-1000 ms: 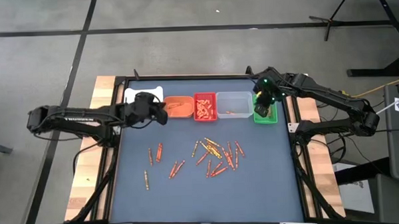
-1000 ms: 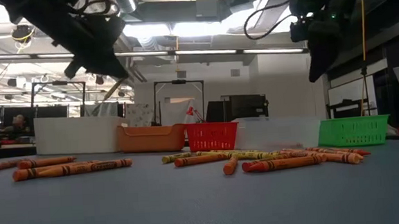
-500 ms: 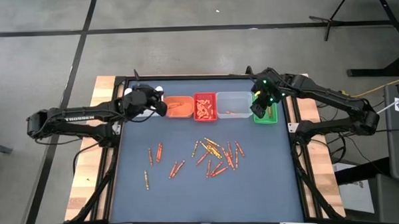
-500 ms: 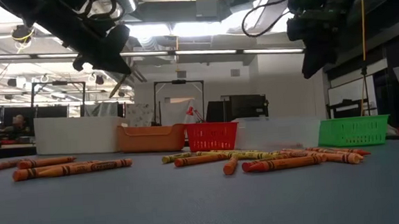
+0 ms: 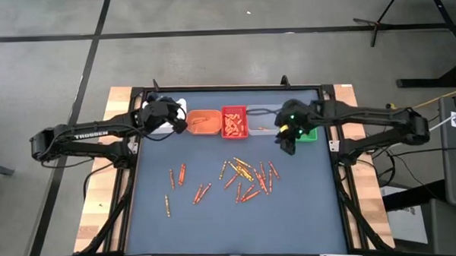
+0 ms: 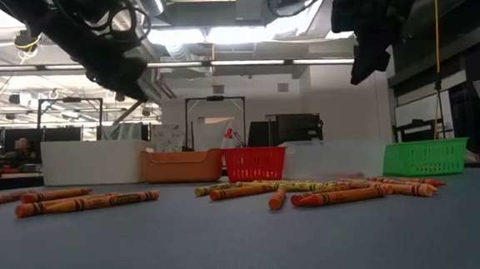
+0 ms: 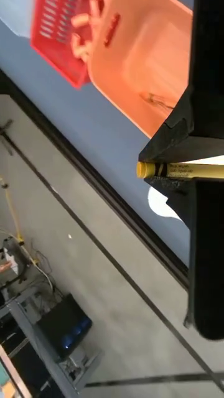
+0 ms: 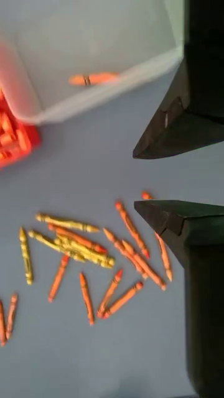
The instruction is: Sort crayons
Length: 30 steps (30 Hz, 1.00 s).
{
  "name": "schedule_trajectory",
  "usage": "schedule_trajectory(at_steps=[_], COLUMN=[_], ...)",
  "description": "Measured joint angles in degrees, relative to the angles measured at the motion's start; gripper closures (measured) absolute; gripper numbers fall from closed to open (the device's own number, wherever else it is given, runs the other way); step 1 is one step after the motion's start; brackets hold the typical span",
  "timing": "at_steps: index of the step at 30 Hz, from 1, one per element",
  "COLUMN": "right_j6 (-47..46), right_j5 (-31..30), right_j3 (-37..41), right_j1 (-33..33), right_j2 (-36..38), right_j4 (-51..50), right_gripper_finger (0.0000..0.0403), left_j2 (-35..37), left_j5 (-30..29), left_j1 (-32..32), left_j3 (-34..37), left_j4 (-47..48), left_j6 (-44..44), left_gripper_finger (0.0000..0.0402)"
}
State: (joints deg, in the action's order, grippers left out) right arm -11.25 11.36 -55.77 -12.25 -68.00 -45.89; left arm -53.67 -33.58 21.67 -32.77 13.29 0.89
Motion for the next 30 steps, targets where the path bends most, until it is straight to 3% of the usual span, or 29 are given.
schedule_trajectory(at_steps=[16,25,30], right_j6=[-23.1,-42.8,-48.5], right_j5=[-9.3,-11.3,-11.3], right_j3=[0.0,0.0,0.0], right_j1=[16.9,22.7,25.8], right_j2=[-10.6,-17.9,-21.7], right_j4=[0.0,0.6,6.1], right_gripper_finger=[0.0288,0.0288,0.0288], left_j2=[0.0,0.0,0.0], left_j5=[0.0,0.0,0.0], left_j1=[2.1,2.1,2.1], left_j3=[0.0,0.0,0.0], left_j4=[2.8,2.8,2.8], left_j6=[0.0,0.0,0.4], left_gripper_finger=[0.0311,0.0303,0.0303])
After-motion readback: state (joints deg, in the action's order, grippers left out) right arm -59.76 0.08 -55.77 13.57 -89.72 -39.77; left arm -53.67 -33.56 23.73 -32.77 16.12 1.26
